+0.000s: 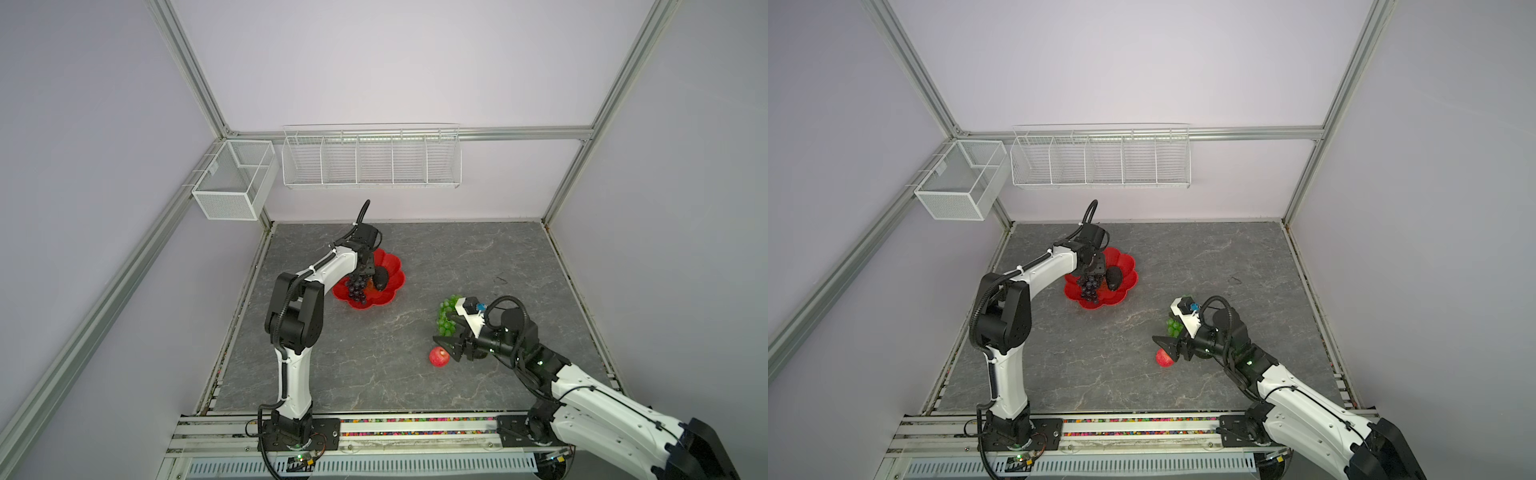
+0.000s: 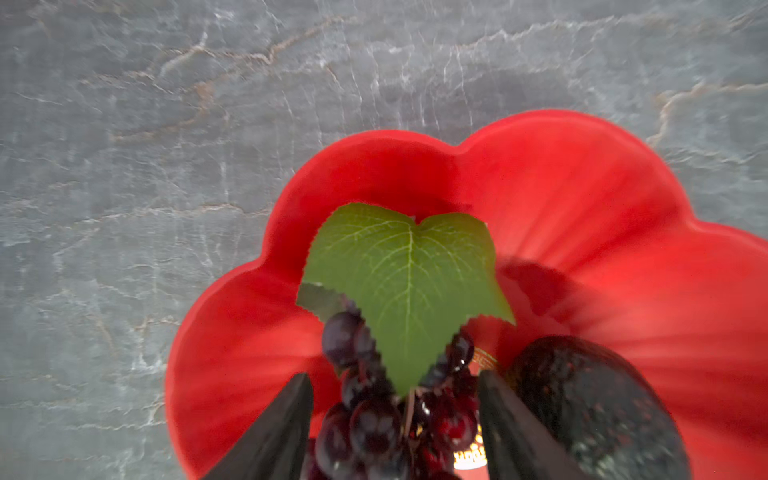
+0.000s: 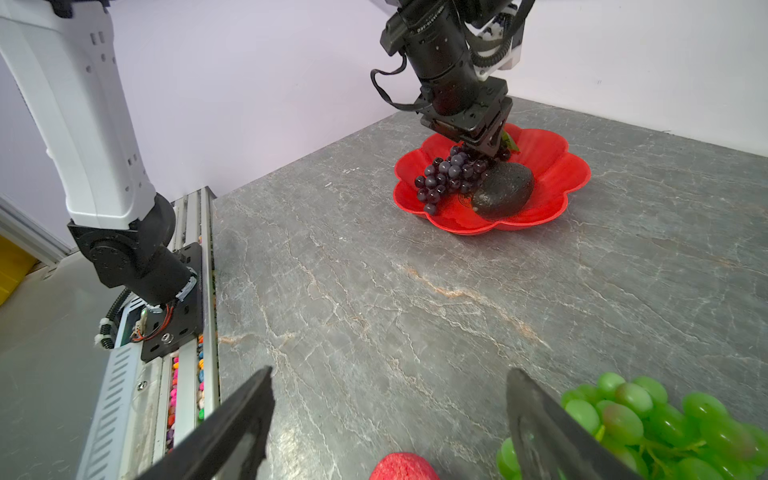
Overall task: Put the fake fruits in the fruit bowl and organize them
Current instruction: 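Lift the purple grapes with the left gripper into the red bowl and release, then reach the left gripper to the green grapes and grasp the bunch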
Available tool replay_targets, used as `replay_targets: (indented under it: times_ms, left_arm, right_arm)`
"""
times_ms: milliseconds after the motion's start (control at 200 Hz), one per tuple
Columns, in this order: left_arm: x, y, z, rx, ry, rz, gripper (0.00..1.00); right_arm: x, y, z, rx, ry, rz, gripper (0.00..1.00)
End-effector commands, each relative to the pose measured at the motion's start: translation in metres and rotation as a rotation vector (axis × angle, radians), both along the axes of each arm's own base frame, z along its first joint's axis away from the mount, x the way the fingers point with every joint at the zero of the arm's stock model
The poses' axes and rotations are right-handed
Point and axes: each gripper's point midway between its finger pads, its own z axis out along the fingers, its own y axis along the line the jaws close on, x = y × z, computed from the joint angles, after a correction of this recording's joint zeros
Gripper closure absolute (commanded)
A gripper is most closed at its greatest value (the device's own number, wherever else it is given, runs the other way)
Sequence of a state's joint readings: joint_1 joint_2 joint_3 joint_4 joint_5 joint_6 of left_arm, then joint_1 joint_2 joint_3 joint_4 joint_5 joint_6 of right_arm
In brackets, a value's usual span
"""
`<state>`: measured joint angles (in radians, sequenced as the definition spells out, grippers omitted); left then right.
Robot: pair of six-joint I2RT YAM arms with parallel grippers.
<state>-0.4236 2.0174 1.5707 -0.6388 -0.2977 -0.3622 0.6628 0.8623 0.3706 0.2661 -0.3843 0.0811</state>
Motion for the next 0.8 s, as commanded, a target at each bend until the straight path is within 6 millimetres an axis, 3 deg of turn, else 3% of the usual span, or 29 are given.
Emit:
replay_targets:
  times_ms: [0,215,360,535,590,695,795]
  left_arm:
    - [-0.009,0.004,0.032,-0.038,-0.067,0.007,0.36]
    - [-0.038,-0.031,0.058,-0.122,-0.105,-0.110,0.36]
    - [-0.072,-0.081,0.059,-0.151,-0.084,-0.226,0.36]
    - [-0.115,-0.148,0.049,-0.254,-0.064,-0.320,0.35]
    - [-0.130,-0.174,0.045,-0.315,-0.046,-0.371,0.35]
    - [-0.152,-0.211,0.037,-0.382,-0.020,-0.422,0.35]
    - [-0.167,-0.240,0.026,-0.404,0.009,-0.463,0.34]
  right_arm:
    - [0.001,0.001,0.011,0.006,-0.038,0.000,0.12]
    - [0.017,-0.007,0.002,-0.028,0.004,-0.102,0.11]
    - [0.045,-0.030,-0.017,-0.081,0.125,-0.254,0.11]
    - [0.056,-0.071,-0.021,-0.019,0.230,-0.430,0.11]
    - [0.056,-0.087,-0.031,-0.021,0.288,-0.508,0.11]
    - [0.049,-0.099,-0.044,0.035,0.352,-0.542,0.11]
    - [0.039,-0.112,-0.036,0.000,0.330,-0.551,0.11]
